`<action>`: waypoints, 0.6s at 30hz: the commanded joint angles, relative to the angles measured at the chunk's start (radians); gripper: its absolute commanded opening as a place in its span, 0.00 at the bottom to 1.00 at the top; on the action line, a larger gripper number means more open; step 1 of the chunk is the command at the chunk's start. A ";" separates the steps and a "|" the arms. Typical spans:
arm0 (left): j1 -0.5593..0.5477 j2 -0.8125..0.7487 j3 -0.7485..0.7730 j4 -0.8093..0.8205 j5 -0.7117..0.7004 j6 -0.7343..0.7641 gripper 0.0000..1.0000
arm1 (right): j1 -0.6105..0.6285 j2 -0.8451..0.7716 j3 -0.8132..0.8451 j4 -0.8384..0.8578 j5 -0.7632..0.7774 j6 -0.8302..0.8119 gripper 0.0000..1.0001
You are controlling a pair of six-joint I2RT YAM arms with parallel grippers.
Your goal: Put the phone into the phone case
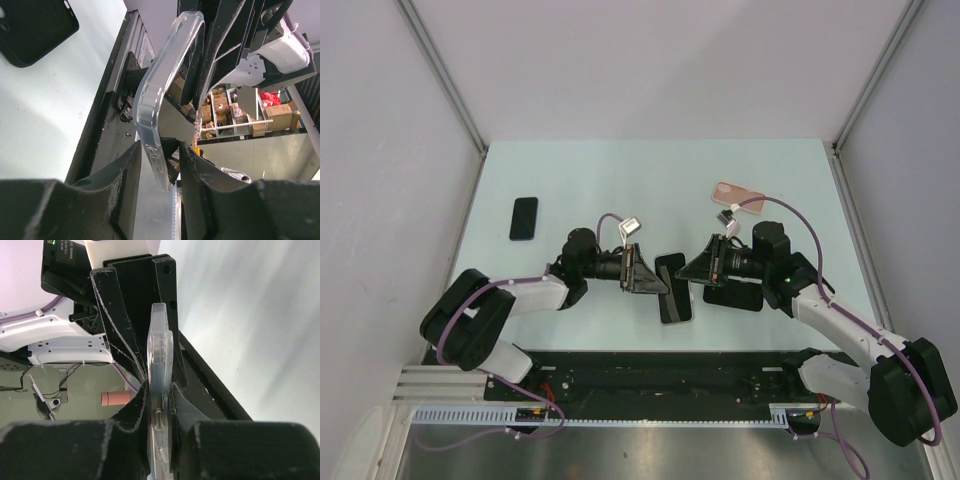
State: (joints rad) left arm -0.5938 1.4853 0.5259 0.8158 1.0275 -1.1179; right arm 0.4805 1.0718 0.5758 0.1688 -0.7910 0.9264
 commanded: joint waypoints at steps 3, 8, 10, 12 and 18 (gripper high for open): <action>-0.004 -0.008 -0.012 0.103 0.000 -0.051 0.41 | 0.006 -0.021 0.018 0.112 -0.019 0.057 0.01; -0.003 0.013 -0.023 0.238 -0.004 -0.147 0.12 | 0.009 -0.022 0.018 0.126 -0.050 0.040 0.23; -0.001 0.024 -0.026 0.311 -0.015 -0.202 0.06 | 0.007 -0.027 0.016 0.097 -0.086 -0.018 0.36; 0.006 0.027 -0.035 0.394 -0.023 -0.262 0.01 | 0.006 -0.030 0.010 0.065 -0.123 -0.073 0.45; 0.049 -0.003 -0.023 0.370 -0.041 -0.266 0.00 | 0.009 -0.038 -0.073 0.113 -0.192 -0.078 0.50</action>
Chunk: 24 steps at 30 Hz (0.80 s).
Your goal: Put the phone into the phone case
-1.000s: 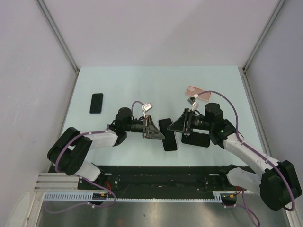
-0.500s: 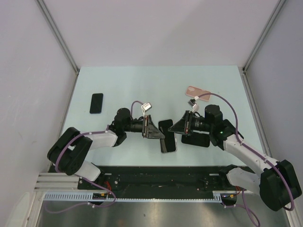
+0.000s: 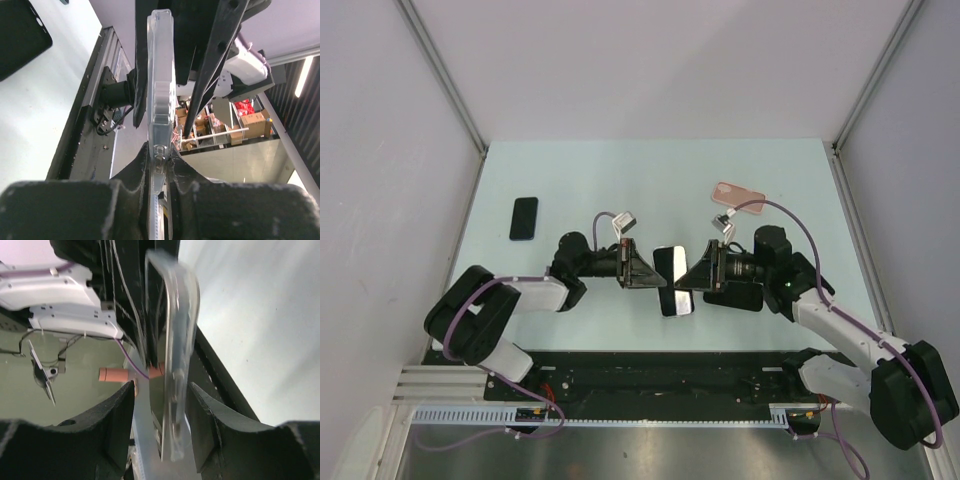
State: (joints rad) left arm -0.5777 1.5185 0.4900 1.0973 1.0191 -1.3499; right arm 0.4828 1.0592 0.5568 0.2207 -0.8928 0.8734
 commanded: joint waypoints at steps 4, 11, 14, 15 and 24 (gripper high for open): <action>0.055 -0.079 0.035 -0.046 -0.045 0.052 0.00 | 0.005 -0.054 -0.116 0.114 -0.109 0.012 0.48; 0.056 -0.115 0.102 -0.275 -0.065 0.185 0.00 | 0.005 -0.041 -0.187 0.311 -0.103 0.143 0.36; 0.056 -0.121 0.108 -0.295 -0.077 0.195 0.00 | 0.002 -0.015 -0.198 0.402 -0.110 0.180 0.18; 0.056 -0.126 0.110 -0.313 -0.079 0.204 0.01 | 0.002 -0.007 -0.199 0.428 -0.116 0.194 0.07; 0.049 -0.153 0.110 -0.326 -0.068 0.233 0.31 | 0.003 -0.016 -0.204 0.509 -0.110 0.239 0.00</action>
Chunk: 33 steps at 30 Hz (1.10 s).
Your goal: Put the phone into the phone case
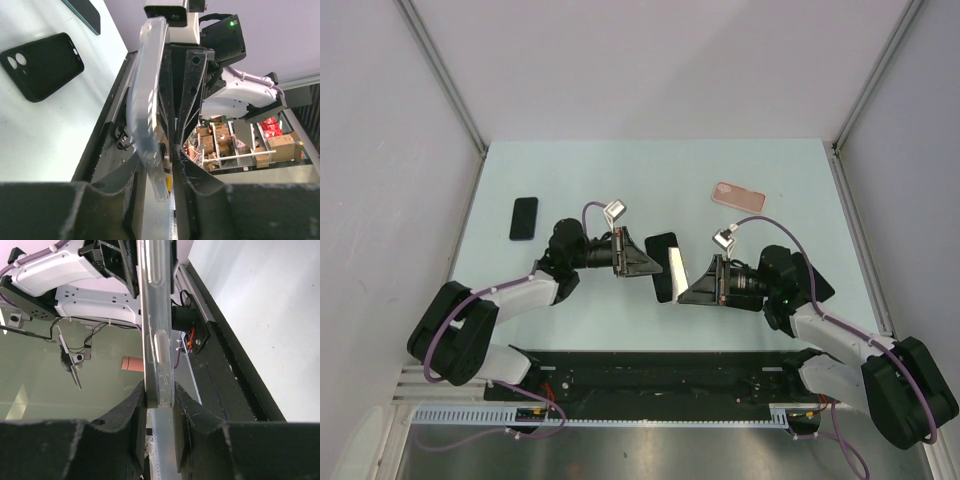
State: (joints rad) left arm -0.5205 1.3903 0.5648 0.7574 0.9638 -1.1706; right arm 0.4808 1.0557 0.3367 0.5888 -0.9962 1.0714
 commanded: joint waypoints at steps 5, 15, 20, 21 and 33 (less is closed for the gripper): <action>-0.032 -0.007 0.038 0.040 -0.003 0.039 0.36 | 0.021 -0.002 0.016 0.181 0.005 0.074 0.00; -0.032 0.004 0.030 0.042 -0.008 -0.024 0.07 | 0.019 -0.082 0.018 0.105 0.051 0.027 0.40; -0.032 -0.007 0.014 0.052 -0.013 -0.057 0.18 | 0.022 -0.091 0.016 0.109 0.076 0.019 0.15; -0.032 -0.010 0.009 0.051 -0.013 -0.055 0.21 | 0.024 -0.092 0.018 0.114 0.079 0.030 0.11; -0.012 -0.125 0.029 -0.145 -0.013 0.106 0.47 | 0.031 -0.123 0.016 0.092 0.024 0.032 0.00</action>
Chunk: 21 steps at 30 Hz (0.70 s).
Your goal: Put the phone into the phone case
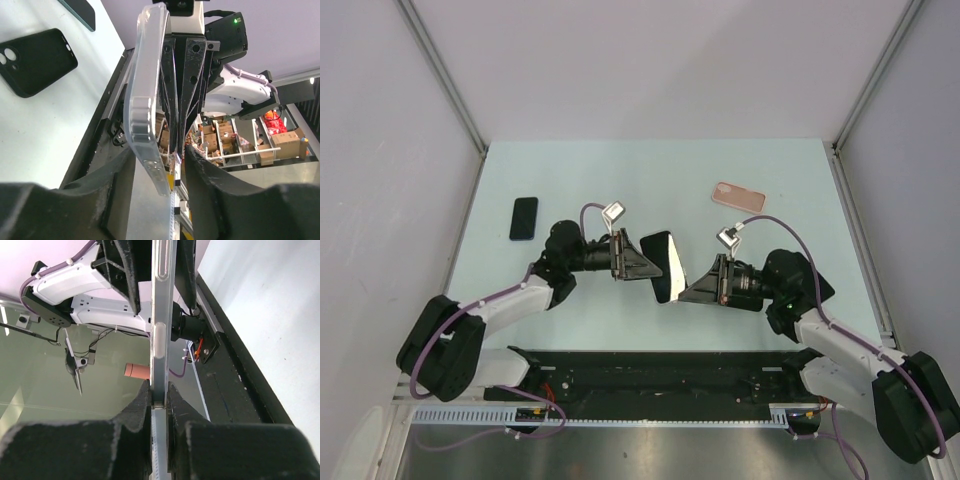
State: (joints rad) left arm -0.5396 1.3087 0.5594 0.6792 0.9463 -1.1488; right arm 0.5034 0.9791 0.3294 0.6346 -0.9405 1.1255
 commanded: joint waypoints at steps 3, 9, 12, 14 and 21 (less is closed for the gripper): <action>0.007 -0.037 0.040 -0.069 0.011 0.089 0.23 | 0.015 -0.054 0.025 0.042 -0.037 -0.032 0.09; 0.007 -0.045 0.042 -0.069 0.074 0.115 0.00 | 0.011 -0.066 0.028 -0.018 0.006 -0.072 0.48; 0.006 -0.054 0.063 -0.156 0.114 0.179 0.00 | 0.004 -0.075 0.056 -0.096 0.048 -0.142 0.66; 0.004 -0.071 0.082 -0.242 0.127 0.245 0.00 | -0.002 -0.074 0.075 -0.159 0.077 -0.173 0.70; -0.017 -0.111 0.102 -0.340 0.198 0.331 0.00 | -0.020 0.018 0.197 -0.144 0.078 -0.193 0.69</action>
State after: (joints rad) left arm -0.5411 1.2644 0.6106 0.3717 1.0512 -0.9020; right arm 0.4931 0.9512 0.4225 0.4667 -0.8822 0.9726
